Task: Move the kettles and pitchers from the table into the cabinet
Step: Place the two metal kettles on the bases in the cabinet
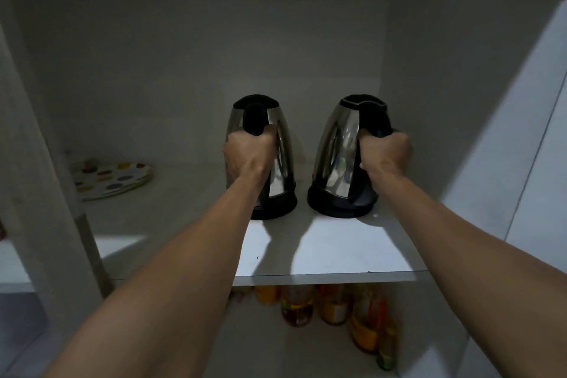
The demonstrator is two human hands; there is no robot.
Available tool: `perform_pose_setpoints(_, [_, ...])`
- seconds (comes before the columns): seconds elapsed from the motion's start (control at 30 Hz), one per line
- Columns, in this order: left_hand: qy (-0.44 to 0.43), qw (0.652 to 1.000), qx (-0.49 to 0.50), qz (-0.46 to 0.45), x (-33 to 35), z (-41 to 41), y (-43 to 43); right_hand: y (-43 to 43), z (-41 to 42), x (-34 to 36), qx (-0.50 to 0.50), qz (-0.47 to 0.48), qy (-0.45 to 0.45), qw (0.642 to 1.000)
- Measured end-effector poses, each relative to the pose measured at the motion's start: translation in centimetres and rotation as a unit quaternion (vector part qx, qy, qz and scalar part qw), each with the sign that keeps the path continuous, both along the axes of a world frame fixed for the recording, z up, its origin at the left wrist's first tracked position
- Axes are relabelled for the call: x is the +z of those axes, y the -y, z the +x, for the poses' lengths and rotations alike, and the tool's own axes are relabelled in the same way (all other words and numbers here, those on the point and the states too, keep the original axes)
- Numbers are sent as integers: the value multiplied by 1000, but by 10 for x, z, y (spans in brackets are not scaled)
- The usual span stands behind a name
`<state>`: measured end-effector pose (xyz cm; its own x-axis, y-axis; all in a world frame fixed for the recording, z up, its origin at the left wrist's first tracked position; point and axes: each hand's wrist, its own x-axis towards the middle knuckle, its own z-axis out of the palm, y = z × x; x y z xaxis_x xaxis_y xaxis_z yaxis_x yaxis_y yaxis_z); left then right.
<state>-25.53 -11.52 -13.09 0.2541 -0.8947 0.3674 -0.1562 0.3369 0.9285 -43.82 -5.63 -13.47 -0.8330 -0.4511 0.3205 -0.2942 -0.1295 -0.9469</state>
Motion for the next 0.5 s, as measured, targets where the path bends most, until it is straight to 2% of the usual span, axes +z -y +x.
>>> perform_pose_setpoints(0.27, [24, 1000, -7, -4, -4, -9, -9, 5, 9, -2, 61, 36, -32, 997])
perform_pose_setpoints(0.5, [29, 999, -7, 15, -5, 3, -8, 11, 5, -1, 71, 57, -35, 995])
